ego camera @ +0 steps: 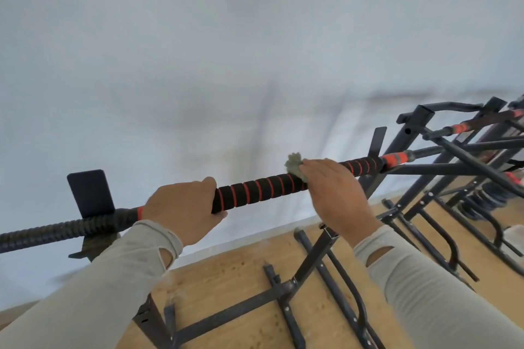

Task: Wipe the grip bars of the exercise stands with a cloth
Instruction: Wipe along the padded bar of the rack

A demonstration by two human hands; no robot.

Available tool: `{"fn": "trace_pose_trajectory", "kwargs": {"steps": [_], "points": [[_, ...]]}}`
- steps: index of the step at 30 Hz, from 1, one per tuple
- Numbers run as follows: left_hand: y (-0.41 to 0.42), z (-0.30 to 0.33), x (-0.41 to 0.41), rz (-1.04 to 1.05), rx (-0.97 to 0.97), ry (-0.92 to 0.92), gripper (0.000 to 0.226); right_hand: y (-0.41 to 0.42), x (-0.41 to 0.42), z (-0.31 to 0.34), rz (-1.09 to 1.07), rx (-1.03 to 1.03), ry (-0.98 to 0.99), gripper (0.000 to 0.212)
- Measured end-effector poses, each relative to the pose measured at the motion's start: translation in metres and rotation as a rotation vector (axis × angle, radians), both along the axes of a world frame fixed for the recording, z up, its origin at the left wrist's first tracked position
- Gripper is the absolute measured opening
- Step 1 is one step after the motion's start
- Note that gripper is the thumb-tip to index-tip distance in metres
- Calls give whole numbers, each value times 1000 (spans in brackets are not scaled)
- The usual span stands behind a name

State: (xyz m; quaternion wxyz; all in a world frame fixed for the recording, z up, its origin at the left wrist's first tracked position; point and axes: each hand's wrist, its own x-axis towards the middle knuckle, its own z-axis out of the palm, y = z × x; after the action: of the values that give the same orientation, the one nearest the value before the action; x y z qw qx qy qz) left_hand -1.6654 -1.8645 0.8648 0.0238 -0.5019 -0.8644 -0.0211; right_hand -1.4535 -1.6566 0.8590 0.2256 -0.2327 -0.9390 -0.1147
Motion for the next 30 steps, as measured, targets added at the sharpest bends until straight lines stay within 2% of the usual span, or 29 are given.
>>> {"fn": "trace_pose_trajectory", "kwargs": {"steps": [3,6,9,12,14,16,18,20,21,23,25,28,30], "points": [[0,-3,-1,-5,6,8,35,29,28,17,-265,-78,-56,28],[0,-3,-1,-5,15,7,35,-1,3,16,-284,-130,54,28],[0,-1,1,-5,10,15,33,-64,-51,0,-144,-213,133,21],[1,0,3,-19,39,26,23,-126,-88,-18,125,-265,201,20],[1,1,3,-25,43,28,26,-122,-87,-23,238,-211,225,25],[-1,1,1,-14,24,3,42,-85,-62,-13,281,-120,162,34],[-3,3,1,-10,23,-35,50,-41,-27,2,166,-118,43,52],[-3,6,5,-8,31,-53,54,5,17,15,-63,-115,-1,61],[-3,7,7,-4,33,-61,55,26,38,22,-191,-140,0,56],[-2,10,9,16,22,-95,56,56,69,32,-362,-214,2,31],[1,13,12,20,4,-95,60,65,70,31,-391,-240,28,18],[20,13,23,-35,69,28,68,48,40,13,-291,-167,149,22],[36,10,33,-47,131,37,70,22,13,-2,-165,-196,224,23]]}}
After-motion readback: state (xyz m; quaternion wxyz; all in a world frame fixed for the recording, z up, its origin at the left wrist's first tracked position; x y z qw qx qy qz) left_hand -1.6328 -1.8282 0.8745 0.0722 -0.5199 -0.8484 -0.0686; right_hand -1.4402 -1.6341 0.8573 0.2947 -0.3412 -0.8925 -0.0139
